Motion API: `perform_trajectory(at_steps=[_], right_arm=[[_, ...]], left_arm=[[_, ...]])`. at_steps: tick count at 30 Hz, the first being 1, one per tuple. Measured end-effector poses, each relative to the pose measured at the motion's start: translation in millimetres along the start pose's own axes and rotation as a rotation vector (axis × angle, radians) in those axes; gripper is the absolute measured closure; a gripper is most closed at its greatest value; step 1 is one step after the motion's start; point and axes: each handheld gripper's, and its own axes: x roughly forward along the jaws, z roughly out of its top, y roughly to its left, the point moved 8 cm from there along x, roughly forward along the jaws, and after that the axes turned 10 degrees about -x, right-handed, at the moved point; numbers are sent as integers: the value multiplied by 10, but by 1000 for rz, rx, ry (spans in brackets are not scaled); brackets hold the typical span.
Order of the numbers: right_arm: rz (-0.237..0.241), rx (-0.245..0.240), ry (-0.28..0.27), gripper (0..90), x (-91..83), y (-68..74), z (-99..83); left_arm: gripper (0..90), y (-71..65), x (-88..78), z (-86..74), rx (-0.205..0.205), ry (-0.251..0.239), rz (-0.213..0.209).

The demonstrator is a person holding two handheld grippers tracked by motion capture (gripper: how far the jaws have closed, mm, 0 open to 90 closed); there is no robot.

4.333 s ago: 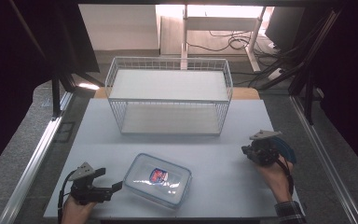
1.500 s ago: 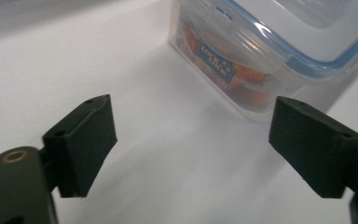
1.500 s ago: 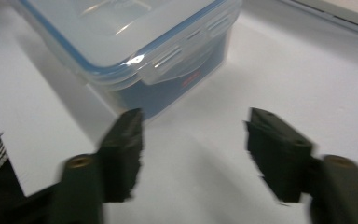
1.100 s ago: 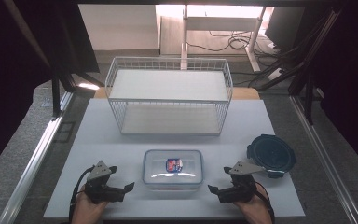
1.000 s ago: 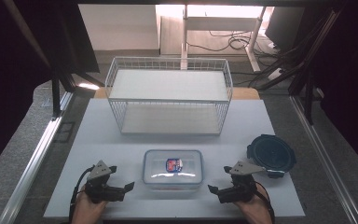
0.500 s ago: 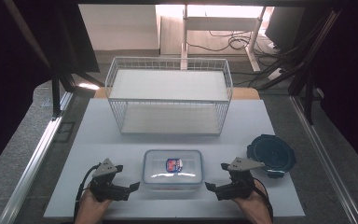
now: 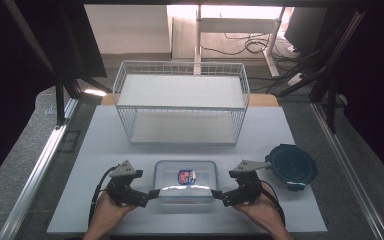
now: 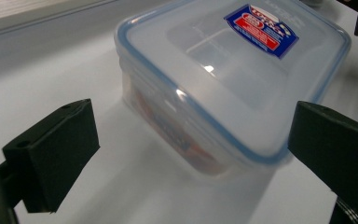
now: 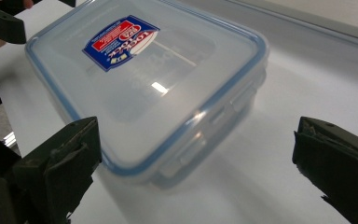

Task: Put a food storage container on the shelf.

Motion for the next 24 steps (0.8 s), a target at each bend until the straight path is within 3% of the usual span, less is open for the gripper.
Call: perform_trajectory(at_steps=[7, 8, 9, 10, 11, 14, 17, 19, 20, 22, 24], right_arm=[[79, 34, 59, 0, 245, 9, 68], [116, 67, 64, 0, 305, 8, 84], [116, 67, 64, 0, 305, 8, 84], [168, 110, 86, 0, 350, 20, 75], [168, 110, 86, 0, 350, 20, 75], [220, 155, 98, 0, 385, 20, 48], [247, 187, 109, 0, 381, 22, 20], [253, 196, 118, 41, 357, 29, 12], [247, 198, 116, 118, 285, 22, 19], [245, 205, 117, 149, 262, 15, 17], [246, 210, 102, 190, 216, 15, 13]], left_arm=[[5, -20, 215, 94, -13, 78, -48], [0, -18, 273, 83, -39, 98, -81], [0, -18, 273, 83, -39, 98, -81], [0, -21, 307, 54, -67, 127, -140], [0, -21, 307, 54, -67, 127, -140], [0, -1, 324, 11, -111, 142, -196], [0, -10, 327, -40, -177, 185, -230], [19, -13, 294, -52, -204, 197, -231], [69, -17, 268, -53, -206, 202, -230], [96, -36, 212, -60, -185, 205, -224], [185, -49, 127, -63, -176, 184, -206]])
